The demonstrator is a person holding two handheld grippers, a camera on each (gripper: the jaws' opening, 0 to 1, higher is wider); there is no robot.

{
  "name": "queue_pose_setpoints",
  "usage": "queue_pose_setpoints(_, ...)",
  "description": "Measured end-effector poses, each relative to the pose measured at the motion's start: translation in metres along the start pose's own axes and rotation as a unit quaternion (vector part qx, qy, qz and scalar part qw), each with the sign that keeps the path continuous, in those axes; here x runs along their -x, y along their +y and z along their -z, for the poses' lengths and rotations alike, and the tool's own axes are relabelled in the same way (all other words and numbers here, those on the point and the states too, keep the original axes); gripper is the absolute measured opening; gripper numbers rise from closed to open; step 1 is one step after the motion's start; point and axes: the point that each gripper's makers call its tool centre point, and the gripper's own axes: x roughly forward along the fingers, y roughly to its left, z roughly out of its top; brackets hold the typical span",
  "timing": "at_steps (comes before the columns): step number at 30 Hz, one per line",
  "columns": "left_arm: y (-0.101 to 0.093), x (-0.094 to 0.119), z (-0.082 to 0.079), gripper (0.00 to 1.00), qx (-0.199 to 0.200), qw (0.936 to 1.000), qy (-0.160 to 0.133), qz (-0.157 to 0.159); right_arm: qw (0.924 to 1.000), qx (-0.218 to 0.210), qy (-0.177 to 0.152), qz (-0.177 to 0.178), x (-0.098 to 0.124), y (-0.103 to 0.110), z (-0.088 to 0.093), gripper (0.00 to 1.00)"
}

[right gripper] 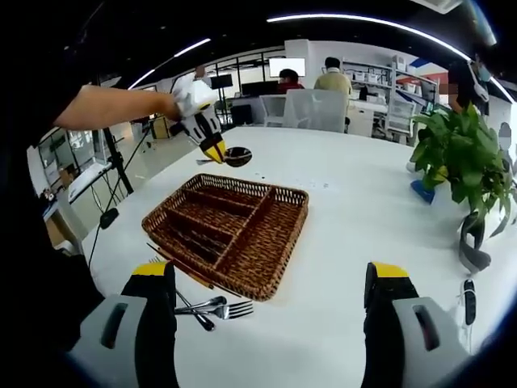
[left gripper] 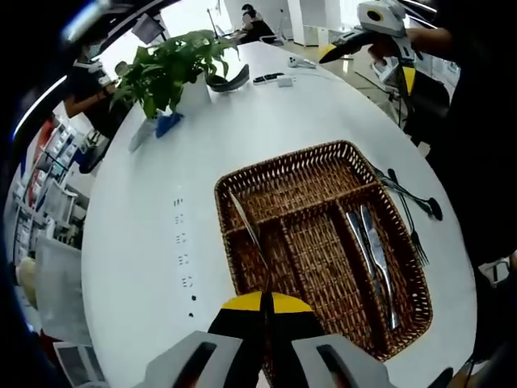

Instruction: Arrange the knives, forks, and spoons in their matching storage slots by inserting each utensil handle-first until every utensil is classified and aligned in the correct compartment

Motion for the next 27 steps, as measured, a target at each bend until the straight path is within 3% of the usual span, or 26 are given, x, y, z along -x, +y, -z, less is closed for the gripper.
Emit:
queue_pose_setpoints(12, 0.009, -0.020, 0.011, 0.00, -0.002, 0.9998, 0.012, -0.014, 0.9999, -0.010, 0.009, 0.005, -0.003, -0.003, 0.009, 0.99)
queue_pose_setpoints(20, 0.004, -0.036, 0.021, 0.00, 0.003, 0.9995, 0.020, -0.024, 0.9998, -0.016, 0.011, 0.005, -0.003, -0.003, 0.013, 0.99)
queue_pose_setpoints(27, 0.008, -0.047, 0.028, 0.00, 0.003, 0.9982, 0.026, -0.053, 0.9992, -0.039, -0.012, 0.000, -0.003, 0.000, -0.004, 0.99)
